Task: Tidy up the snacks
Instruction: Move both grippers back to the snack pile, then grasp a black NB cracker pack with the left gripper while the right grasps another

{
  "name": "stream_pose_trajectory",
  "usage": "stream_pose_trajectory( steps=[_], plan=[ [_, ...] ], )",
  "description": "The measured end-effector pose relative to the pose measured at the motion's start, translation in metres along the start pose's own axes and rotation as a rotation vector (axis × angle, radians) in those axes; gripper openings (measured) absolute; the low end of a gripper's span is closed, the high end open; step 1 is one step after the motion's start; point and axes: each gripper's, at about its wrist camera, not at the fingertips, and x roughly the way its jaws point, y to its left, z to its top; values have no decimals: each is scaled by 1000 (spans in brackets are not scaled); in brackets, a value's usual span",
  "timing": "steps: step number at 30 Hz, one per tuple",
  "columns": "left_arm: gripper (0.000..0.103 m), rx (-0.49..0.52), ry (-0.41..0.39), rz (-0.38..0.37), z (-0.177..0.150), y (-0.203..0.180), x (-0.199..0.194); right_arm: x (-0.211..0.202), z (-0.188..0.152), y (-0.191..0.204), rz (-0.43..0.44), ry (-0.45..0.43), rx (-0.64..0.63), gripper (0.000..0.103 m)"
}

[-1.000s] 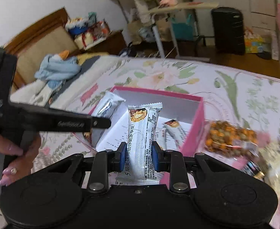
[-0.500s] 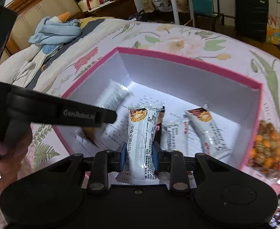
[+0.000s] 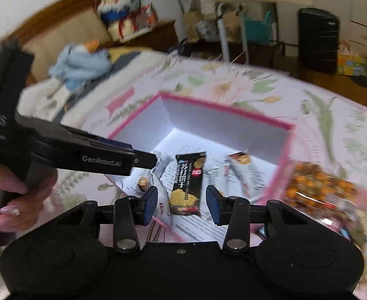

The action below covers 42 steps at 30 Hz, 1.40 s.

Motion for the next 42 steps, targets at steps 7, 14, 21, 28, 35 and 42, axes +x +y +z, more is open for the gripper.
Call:
stream_pose_trajectory(
  steps=[7,14,21,28,35,42],
  plan=[
    [47,95,-46,-118,5,-53,-36,-80,-21,-53,-67,-56,153,49],
    [56,152,-21,-175,16,-120,-23,-105,-50,-108,-135,-129,312,54],
    [55,69,33,-248,-2,-165,24,-74,-85,-148,-199,-68,371,54],
    [52,-23,91,-215,-34,-171,81,-38,-115,-168,-211,-31,295,54],
    [49,-135,73,-199,-52,-166,96,8,-97,-144,-101,79,-117,70],
    [49,-306,139,-210,-59,-157,124,46,-87,-134,-49,158,-383,79]
  ],
)
